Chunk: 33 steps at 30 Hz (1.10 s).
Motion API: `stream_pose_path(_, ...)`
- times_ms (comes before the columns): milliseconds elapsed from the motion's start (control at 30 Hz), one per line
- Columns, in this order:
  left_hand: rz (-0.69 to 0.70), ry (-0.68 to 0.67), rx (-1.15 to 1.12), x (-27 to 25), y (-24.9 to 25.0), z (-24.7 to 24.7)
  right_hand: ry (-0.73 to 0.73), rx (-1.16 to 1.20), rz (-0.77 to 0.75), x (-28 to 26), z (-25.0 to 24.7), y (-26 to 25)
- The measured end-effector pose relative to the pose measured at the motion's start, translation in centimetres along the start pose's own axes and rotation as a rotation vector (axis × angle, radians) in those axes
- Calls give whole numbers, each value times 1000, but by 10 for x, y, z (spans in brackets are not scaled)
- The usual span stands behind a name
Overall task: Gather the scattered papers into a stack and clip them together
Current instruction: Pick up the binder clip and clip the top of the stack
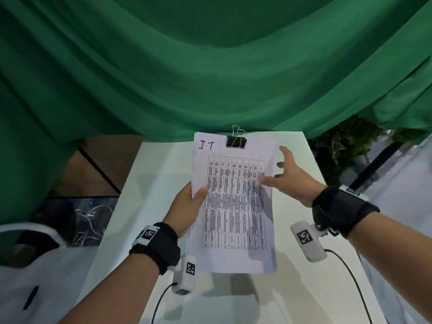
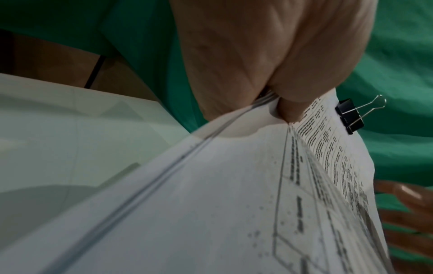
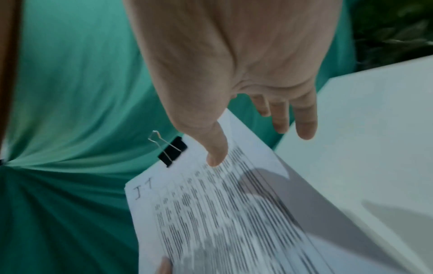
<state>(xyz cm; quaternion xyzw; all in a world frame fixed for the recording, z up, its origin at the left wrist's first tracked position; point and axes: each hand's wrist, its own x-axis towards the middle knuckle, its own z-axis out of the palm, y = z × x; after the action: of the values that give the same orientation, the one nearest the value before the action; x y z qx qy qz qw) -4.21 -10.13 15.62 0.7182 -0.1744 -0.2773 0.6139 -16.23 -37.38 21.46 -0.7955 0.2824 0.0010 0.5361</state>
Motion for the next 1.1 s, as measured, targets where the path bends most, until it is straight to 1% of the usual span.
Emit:
stream_pose_path(67,-33,14,-17,5,-8,-4,-30,82,60,2,19,27)
stream_pose_path(167,-76,16,-22,11,-18,-11,-56,181,106,5,46,56)
stream_pose_path(233,-90,-7,11,15,-26,-16,-34,209,126,9,58,69)
stream_pose_path(333,-132,-52,136,23,-43,-24,-24,208,174,19,71,78)
stream_pose_path(467,-303,-100,226,38,-71,-36,-67,203,258,38,89,86)
stream_pose_path(600,-450,-98,250,50,-88,-42,-106,177,339,57,109,97)
stream_pose_path(667,-528,-98,232,55,-99,-43,-118,146,376,66,120,106)
stream_pose_path(767,-621,-98,137,62,-115,-44,-155,119,440,77,136,118)
stream_pose_path(867,-635,-126,124,64,-129,-44,-176,117,502,87,145,128)
stream_pose_path(967,-646,-91,155,66,-139,-46,-187,80,528,92,148,135)
stream_pose_path(1100,-652,-66,134,64,-141,-47,-220,-5,531,98,147,144)
